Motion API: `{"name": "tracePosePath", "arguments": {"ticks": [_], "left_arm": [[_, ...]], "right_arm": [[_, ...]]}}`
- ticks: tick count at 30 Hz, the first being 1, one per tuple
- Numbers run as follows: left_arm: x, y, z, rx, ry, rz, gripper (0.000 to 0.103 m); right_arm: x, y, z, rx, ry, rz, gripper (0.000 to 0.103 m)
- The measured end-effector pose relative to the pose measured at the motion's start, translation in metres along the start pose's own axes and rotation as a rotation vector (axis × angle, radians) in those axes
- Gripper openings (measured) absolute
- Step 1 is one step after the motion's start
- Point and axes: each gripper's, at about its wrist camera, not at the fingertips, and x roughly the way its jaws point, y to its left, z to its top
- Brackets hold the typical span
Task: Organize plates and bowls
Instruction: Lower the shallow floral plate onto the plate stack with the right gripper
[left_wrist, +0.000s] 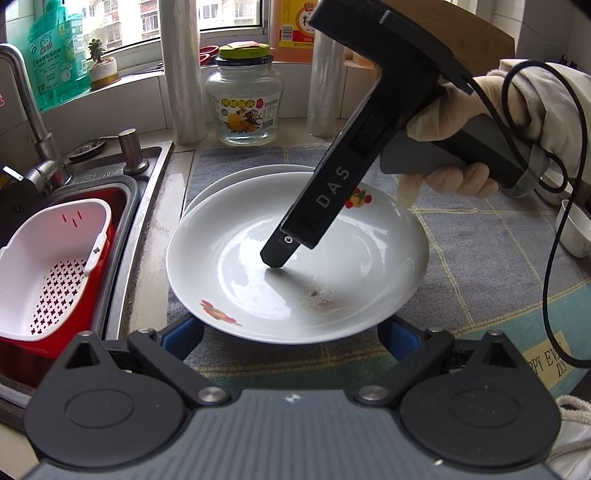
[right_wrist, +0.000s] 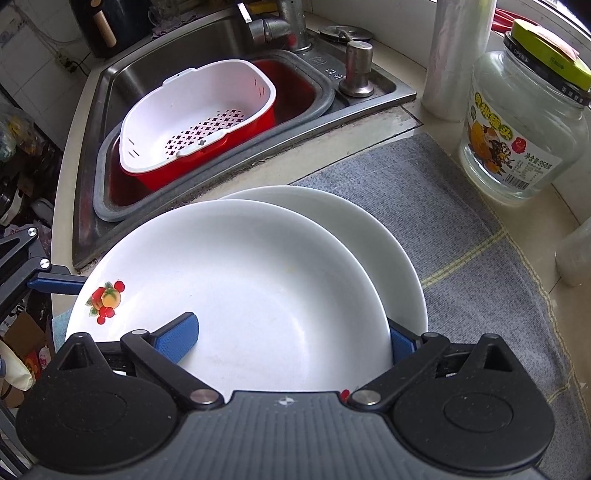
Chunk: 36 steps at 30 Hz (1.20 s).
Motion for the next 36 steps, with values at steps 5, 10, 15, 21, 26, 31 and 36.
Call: {"name": "tracePosePath", "arguments": {"ticks": [5, 10, 15, 21, 26, 31, 36], "left_arm": [[-0.0010, 0.0007, 0.0002, 0.006, 0.001, 0.001, 0.099], [-0.0031, 0.0000, -0.0004, 0.009, -0.003, 0.003, 0.099], [-0.0036, 0.0007, -0.0005, 0.009, -0.006, 0.000, 0.099], [-0.0071, 0.0011, -0.0013, 0.009, -0.016, -0.002, 0.099], [-0.0079, 0.0009, -0.0016, 0.010, -0.021, -0.005, 0.099], [-0.0077, 0.0015, -0.0010, 0.010, -0.022, -0.008, 0.099], [-0.0064, 0.0022, -0.0011, 0.008, -0.022, -0.014, 0.099]], "right_arm": [[-0.0003, -0.0019, 0.0010, 0.008, 0.005, 0.009, 0.103], [-0.0012, -0.0030, 0.0017, 0.022, 0.007, 0.012, 0.103], [-0.0003, -0.0038, 0.0046, 0.043, 0.024, 0.009, 0.103], [-0.0013, -0.0048, 0.0059, 0.063, 0.044, 0.003, 0.103], [-0.0023, -0.0046, 0.0055, 0.062, 0.052, -0.005, 0.103], [-0.0036, -0.0039, 0.0062, 0.069, 0.067, -0.021, 0.103], [-0.0049, -0.0031, 0.0067, 0.072, 0.092, -0.034, 0.103]]}}
